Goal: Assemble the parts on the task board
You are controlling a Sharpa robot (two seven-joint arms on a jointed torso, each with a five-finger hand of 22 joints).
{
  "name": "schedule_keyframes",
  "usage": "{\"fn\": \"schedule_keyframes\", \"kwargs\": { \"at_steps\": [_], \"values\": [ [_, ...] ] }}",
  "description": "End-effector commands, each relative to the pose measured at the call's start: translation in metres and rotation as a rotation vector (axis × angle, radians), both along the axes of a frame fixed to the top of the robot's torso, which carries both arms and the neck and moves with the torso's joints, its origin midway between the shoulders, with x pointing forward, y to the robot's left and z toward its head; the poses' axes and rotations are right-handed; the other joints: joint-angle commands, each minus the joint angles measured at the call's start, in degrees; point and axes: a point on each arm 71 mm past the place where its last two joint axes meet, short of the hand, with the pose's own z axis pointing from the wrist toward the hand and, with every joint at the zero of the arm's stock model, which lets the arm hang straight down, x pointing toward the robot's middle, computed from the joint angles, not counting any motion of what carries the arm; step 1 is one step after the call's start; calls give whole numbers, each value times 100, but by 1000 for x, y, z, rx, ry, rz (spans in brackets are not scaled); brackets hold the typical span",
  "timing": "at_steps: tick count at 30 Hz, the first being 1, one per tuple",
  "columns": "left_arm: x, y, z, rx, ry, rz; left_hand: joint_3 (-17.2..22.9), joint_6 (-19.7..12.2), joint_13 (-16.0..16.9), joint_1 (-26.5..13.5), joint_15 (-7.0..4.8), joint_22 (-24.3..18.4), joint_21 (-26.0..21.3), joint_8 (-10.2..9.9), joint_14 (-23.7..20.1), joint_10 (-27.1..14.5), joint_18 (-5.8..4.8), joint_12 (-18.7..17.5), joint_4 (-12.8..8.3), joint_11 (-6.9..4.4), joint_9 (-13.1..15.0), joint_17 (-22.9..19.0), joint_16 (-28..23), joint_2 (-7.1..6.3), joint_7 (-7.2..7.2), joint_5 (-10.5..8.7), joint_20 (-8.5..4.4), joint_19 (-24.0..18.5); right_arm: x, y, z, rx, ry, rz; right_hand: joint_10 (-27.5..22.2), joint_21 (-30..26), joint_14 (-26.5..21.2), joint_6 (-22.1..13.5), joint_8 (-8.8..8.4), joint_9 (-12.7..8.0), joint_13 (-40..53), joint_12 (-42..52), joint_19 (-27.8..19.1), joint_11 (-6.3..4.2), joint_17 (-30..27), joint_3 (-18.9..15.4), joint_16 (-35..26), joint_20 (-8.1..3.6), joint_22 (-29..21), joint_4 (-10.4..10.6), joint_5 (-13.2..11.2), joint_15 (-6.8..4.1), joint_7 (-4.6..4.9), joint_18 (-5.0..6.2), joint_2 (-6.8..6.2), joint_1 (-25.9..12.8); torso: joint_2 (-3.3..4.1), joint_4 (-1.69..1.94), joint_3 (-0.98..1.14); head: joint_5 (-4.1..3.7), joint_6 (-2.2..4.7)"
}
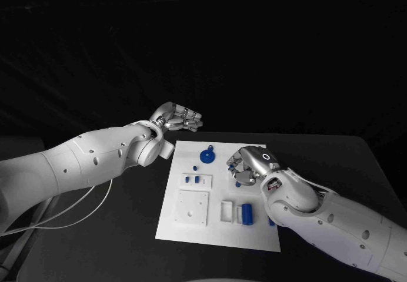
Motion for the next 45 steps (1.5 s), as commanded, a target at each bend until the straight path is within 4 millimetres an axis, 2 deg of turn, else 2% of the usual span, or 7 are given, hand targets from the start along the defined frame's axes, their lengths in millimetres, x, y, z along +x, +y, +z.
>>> {"fn": "schedule_keyframes", "kwargs": {
  "at_steps": [1, 6, 12, 16, 25, 36, 45],
  "values": [
    [1, -6, 2, -13, -13, -7, -5, 30, -3, 2, -16, -5, 34, -17, 6, -18, 67, -21, 17, -8, -4, 1, -6, 75, 7, -1, 2, 33, -9, 14, -4, 51, -7, 63, 28, -26, 11, 29, 28, 9, 7, 15, 235, -14, -13, -14, -22, -55, -12, 31, 40, -40, -2, 69, -38, 41, 0, 20, -13, 101, -33],
    [1, -16, 2, -20, -14, -23, 5, 31, -4, 0, -17, -14, 35, -15, 8, -4, 65, -22, 21, -12, -3, 1, -6, 80, 9, 3, -1, 35, -20, 32, -16, 58, 4, 101, 25, -41, 11, 27, 27, 8, 6, 14, 236, -13, -15, -14, -23, -56, -18, 28, 43, -40, -2, 71, -36, 47, 4, 28, -21, 232, -81],
    [1, -24, 1, -24, -11, -34, 5, 31, -4, 0, -17, -14, 35, -15, 8, -4, 65, -22, 21, -12, -3, 1, -6, 81, 9, 3, -1, 35, -30, 48, -28, 56, 19, 136, 24, -34, 13, 26, 27, 8, 6, 14, 239, -12, -21, -12, -25, -56, -19, 24, 49, -39, -1, 73, -36, 50, -2, 26, -20, 477, -191],
    [1, -27, 1, -25, -9, -40, 12, 30, -4, -6, -14, -27, 34, -16, 0, -1, 62, -22, 27, -13, -4, 1, -7, 81, 10, 0, 0, 32, -33, 54, -35, 45, 26, 148, 25, -38, 14, 25, 27, 8, 6, 14, 239, -12, -28, -16, -25, -55, -24, 20, 61, -40, -1, 76, -35, 48, -2, 27, -26, 572, -254],
    [2, -33, 1, -27, -1, -52, 13, 30, -4, -13, -14, -34, 34, -16, 0, 0, 61, -22, 35, -13, -4, 1, -6, 86, 9, -3, 1, 32, -40, 64, -50, 19, 46, 164, 22, -39, 15, 24, 27, 8, 5, 12, 237, -10, -37, -18, -22, -55, -30, 10, 68, -39, 0, 79, -29, 47, -2, 19, -29, 625, -332],
    [5, -31, -2, -22, 5, -43, 13, 27, -4, -22, -12, -54, 31, -15, -7, -6, 60, -22, 50, -12, -3, 1, -6, 90, 11, -4, 5, 30, -48, 74, -58, -9, 53, 165, 24, -22, 16, 25, 27, 8, 6, 14, 239, -11, -45, -17, -19, -54, -28, -7, 32, -37, -1, 79, -16, 53, -3, 9, -10, 674, -411],
    [5, -27, -3, -21, 7, -38, 13, 27, -4, -22, -12, -54, 31, -15, -7, -6, 60, -22, 50, -12, -3, 1, -6, 90, 11, -4, 5, 30, -52, 76, -66, -60, 63, 165, 24, -1, 13, 26, 26, 7, 6, 13, 235, -9, -51, -6, -12, -53, -18, -31, -9, -37, 0, 79, -13, 61, -2, 15, -14, 712, -468]
  ]
}}
